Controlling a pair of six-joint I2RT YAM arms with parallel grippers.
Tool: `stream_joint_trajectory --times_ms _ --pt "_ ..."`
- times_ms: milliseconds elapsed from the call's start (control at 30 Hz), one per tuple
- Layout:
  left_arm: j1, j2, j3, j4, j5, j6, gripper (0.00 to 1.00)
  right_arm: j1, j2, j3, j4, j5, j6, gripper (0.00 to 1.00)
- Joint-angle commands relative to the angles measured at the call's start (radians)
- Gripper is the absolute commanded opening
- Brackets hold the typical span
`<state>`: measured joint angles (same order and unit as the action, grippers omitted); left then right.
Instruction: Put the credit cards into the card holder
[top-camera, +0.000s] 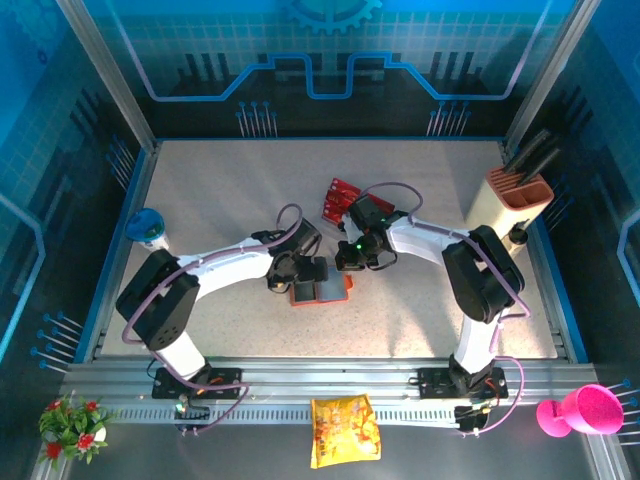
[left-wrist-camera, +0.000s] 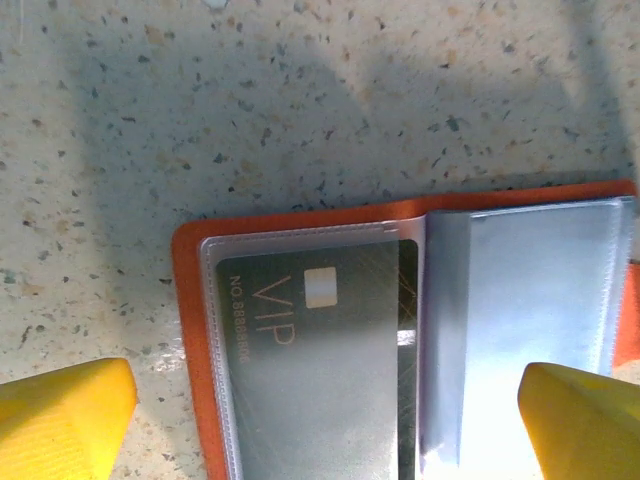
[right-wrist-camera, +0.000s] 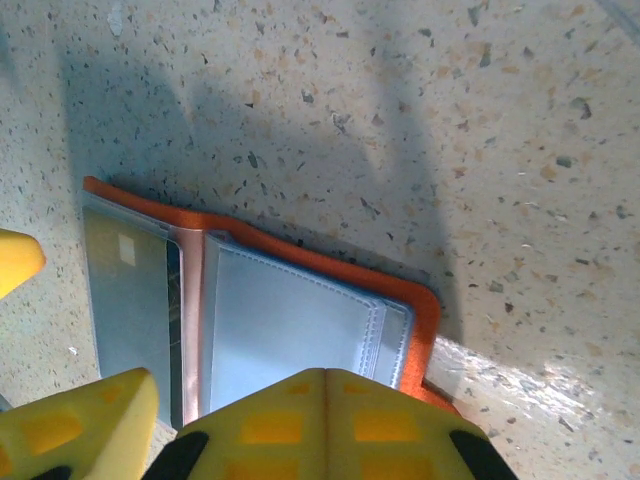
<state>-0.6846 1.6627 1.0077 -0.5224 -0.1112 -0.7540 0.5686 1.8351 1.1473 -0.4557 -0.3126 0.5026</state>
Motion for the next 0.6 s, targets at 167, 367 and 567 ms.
stream_joint_trajectory --times_ms 167,367,567 --pt "-0.018 0.020 0.017 0.004 -0.034 -0.016 0.99 0.004 0.053 0.014 -0.003 -0.040 -0.021 0.03" --pt "-0.030 0.034 0.015 0.018 -0.032 -0.006 0.99 0.021 0.098 0.023 0.013 -0.065 -0.010 0.03" --pt "-0.042 0.057 0.013 0.025 -0.033 0.002 0.99 0.033 0.103 0.006 0.038 -0.071 0.013 0.03"
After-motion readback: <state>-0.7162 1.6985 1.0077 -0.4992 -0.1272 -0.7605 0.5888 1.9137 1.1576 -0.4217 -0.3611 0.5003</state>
